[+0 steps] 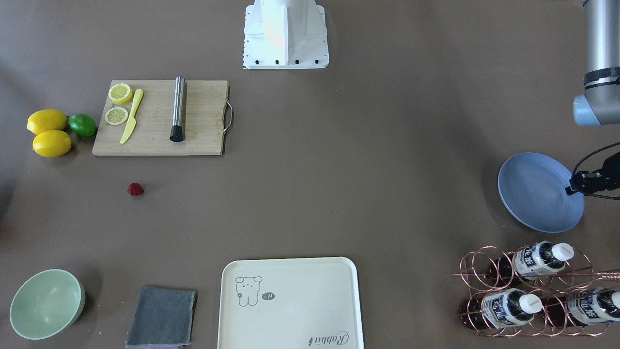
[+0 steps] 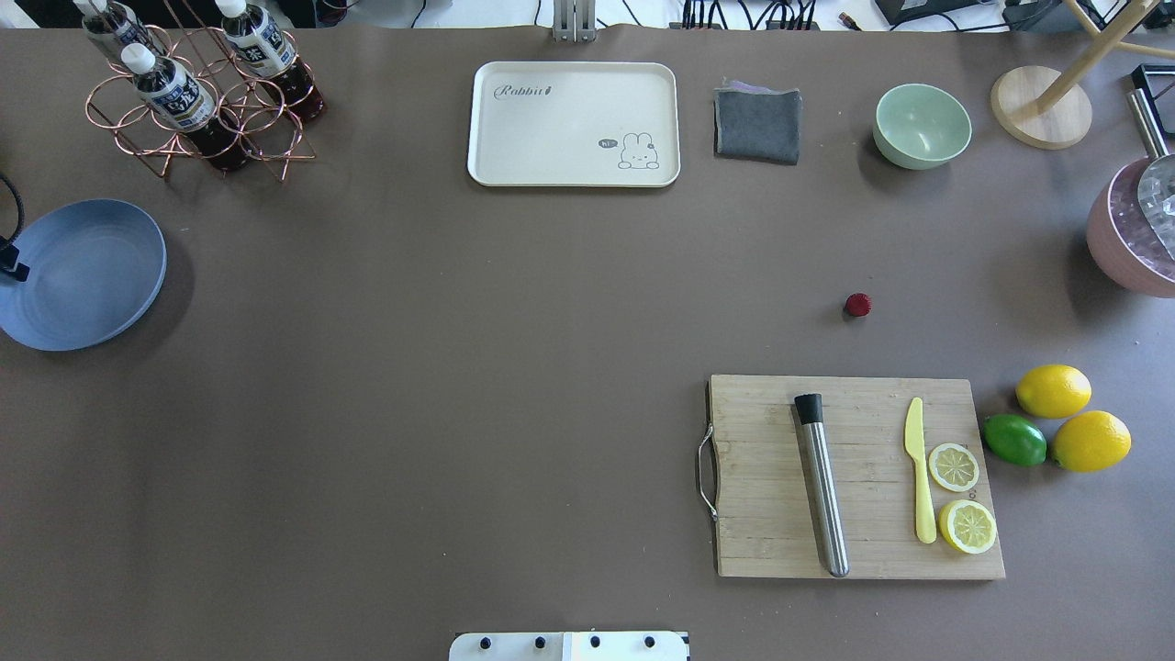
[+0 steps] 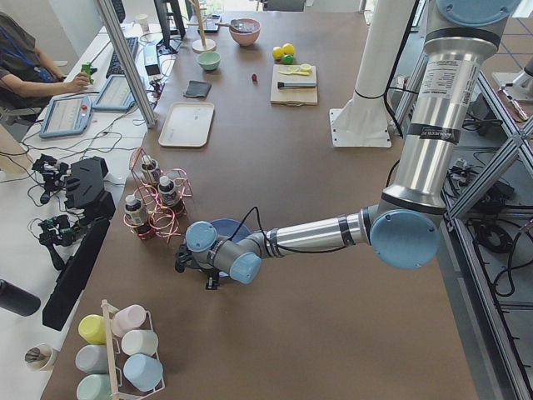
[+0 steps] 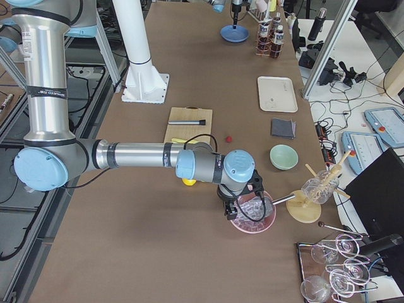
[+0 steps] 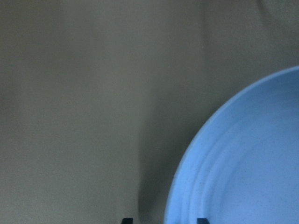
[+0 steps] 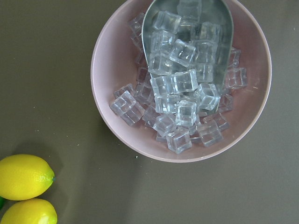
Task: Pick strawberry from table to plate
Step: 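Grasp the rim of the blue plate with the left gripper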
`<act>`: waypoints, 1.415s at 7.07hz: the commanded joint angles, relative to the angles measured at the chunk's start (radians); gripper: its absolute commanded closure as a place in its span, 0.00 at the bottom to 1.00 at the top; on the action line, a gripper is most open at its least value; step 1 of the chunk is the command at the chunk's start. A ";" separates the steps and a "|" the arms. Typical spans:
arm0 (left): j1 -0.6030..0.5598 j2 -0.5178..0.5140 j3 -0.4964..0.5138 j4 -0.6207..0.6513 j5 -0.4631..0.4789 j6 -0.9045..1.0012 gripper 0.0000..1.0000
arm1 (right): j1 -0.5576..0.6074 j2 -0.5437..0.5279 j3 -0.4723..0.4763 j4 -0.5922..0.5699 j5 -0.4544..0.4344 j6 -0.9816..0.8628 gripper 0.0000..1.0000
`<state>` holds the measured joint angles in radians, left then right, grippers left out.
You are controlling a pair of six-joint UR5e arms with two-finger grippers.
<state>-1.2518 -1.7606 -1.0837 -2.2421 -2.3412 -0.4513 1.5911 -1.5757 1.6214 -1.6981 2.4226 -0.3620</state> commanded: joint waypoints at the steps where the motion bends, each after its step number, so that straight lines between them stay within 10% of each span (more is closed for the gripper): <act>1: 0.000 0.000 -0.001 -0.001 0.000 -0.010 1.00 | 0.000 -0.001 0.011 -0.002 0.003 0.000 0.00; 6: -0.005 0.016 -0.189 0.016 -0.154 -0.225 1.00 | -0.061 0.003 0.155 0.000 0.019 0.194 0.00; 10: 0.180 0.029 -0.575 0.012 -0.143 -0.806 1.00 | -0.317 0.085 0.186 0.197 0.013 0.634 0.00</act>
<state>-1.1614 -1.7309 -1.5401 -2.2313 -2.5163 -1.0703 1.3550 -1.5056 1.8106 -1.5976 2.4415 0.1328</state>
